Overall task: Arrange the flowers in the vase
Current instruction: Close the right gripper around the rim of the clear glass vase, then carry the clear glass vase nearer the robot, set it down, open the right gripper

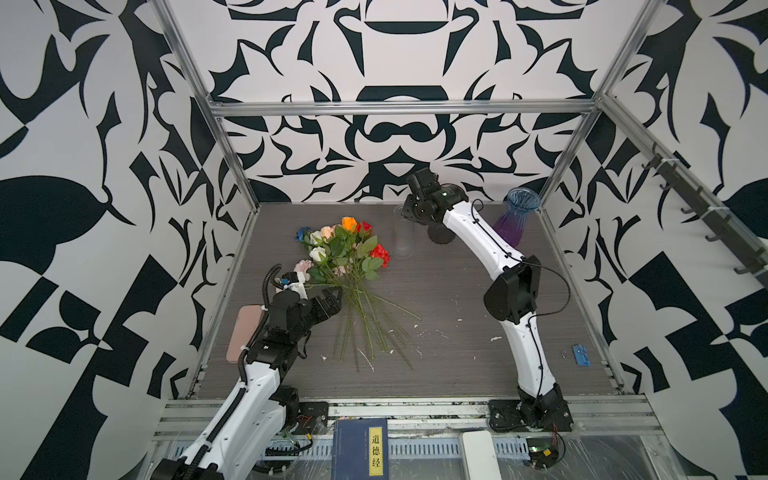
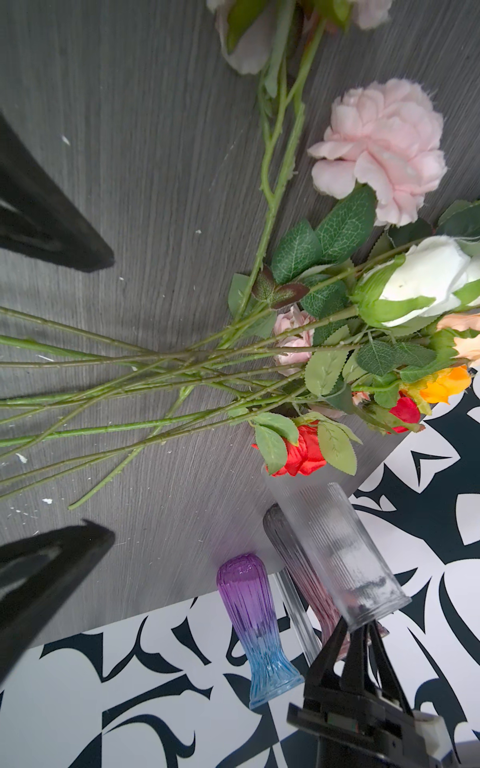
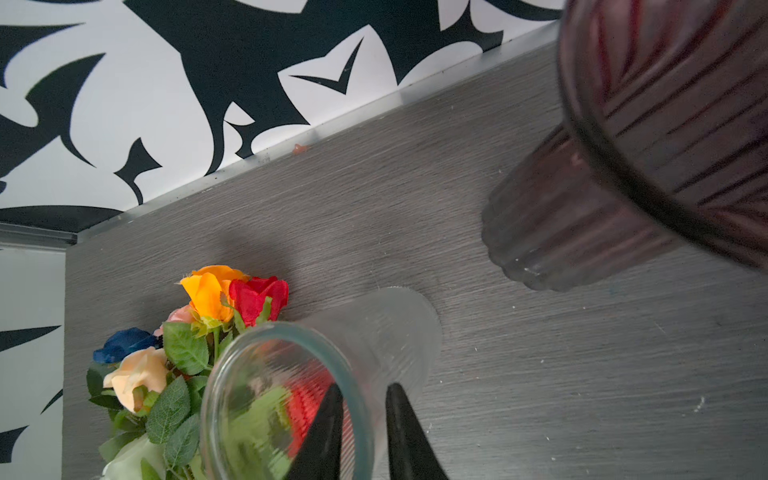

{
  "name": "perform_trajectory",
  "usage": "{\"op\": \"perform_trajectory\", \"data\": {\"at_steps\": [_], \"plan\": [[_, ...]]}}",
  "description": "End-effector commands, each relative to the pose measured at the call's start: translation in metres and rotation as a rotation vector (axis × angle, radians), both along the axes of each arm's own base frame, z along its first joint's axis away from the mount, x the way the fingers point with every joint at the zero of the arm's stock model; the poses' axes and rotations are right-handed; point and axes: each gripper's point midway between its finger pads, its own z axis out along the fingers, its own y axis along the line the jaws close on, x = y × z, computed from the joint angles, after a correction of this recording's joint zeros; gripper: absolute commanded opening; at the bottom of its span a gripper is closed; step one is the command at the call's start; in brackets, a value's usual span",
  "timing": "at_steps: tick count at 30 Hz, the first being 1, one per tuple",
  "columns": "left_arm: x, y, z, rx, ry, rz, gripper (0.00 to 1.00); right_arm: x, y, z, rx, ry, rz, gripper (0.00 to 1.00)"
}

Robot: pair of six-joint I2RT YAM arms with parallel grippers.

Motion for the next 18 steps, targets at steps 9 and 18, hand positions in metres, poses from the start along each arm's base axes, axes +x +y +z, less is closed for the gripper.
{"op": "perform_trajectory", "data": {"at_steps": [9, 18], "plan": [[0.0, 0.003, 0.001, -0.03, -0.005, 0.011, 0.99, -0.038, -0.031, 0.013, -0.137, 0.053, -0.005, 0.1], [-0.001, 0.006, 0.0, -0.038, -0.004, 0.021, 0.99, -0.076, -0.055, 0.035, -0.181, 0.042, 0.02, 0.01]]}}
